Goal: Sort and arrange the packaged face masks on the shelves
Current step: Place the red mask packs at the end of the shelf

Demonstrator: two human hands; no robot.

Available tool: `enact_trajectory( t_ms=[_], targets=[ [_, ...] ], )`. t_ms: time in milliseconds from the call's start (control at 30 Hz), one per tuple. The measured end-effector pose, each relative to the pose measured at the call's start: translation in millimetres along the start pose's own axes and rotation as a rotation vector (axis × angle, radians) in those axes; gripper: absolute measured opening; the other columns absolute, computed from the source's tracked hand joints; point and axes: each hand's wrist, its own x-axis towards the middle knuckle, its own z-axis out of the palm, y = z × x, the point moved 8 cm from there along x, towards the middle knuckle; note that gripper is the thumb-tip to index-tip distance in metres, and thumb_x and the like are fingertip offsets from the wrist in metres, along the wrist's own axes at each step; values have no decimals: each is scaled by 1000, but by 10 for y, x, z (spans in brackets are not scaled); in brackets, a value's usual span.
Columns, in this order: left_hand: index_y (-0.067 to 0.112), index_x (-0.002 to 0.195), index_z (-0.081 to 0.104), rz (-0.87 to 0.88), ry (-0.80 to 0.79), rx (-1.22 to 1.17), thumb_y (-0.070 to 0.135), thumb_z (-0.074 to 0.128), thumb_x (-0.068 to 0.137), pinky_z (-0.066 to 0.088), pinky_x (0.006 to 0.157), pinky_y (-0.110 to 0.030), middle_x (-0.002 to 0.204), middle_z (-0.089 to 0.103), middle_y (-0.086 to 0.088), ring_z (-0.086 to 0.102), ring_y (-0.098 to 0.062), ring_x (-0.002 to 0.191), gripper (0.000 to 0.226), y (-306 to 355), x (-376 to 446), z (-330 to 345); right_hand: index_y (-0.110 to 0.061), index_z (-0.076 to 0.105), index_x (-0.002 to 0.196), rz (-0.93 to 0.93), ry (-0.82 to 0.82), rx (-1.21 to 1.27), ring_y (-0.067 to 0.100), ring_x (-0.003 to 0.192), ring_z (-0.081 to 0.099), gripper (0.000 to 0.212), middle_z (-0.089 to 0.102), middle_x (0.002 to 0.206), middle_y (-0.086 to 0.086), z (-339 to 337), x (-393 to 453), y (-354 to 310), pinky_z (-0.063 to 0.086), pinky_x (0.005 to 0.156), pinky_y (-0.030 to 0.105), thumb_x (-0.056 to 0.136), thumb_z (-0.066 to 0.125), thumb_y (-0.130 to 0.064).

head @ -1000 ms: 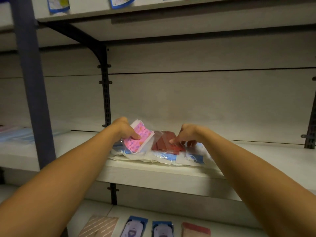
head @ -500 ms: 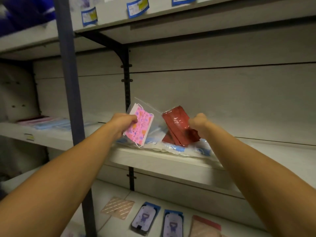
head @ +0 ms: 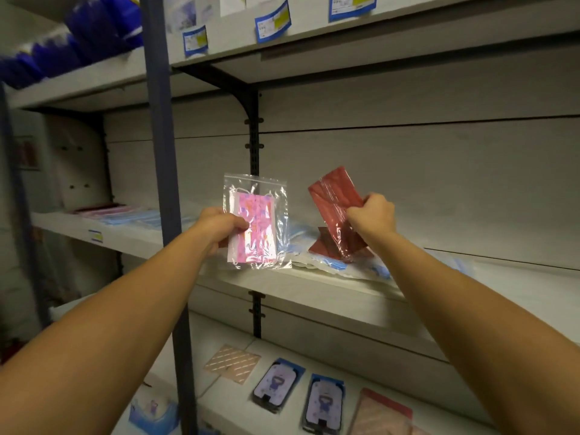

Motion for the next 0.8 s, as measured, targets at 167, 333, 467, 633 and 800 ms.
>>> enact_trajectory(
  t_ms=[167,333,467,633,800],
  targets=[
    [0,113,65,2,24,-59,-6,70,85,61,82,-44,105,72,-14,72,-30,93,28,-45,-133,-344,-23,65,79,-8,-101,381,22,81,73,15,71,80,-2,264,-38,-352,61,77,38,73,75,-13],
    [12,110,69,74,83,-34,-5,68,86,62,82,-45,108,73,-8,72,-29,96,29,-62,-227,-833,-25,68,86,-7,-278,562,24,90,72,19,74,92,0,715,-230,-650,61,84,43,84,75,-8],
    [11,107,69,103,118,-46,-4,66,87,59,90,-48,111,73,-10,72,-29,100,25,-92,-226,-1206,-19,73,85,-5,-368,558,30,92,74,12,76,90,6,1121,-417,-791,61,83,46,84,76,-8],
    [9,108,70,119,218,-66,-1,65,90,61,77,-40,109,73,-10,72,-27,96,21,-170,-171,-1673,-20,72,88,2,-469,574,22,89,72,12,75,89,-1,1638,-645,-997,59,79,37,85,79,-10],
    [13,103,69,125,254,-66,0,66,92,60,66,-32,107,73,-7,72,-24,95,18,-297,-77,-2233,-16,73,93,-14,-509,583,23,90,72,10,76,94,2,2176,-860,-1359,60,85,44,86,78,-11]
  ],
)
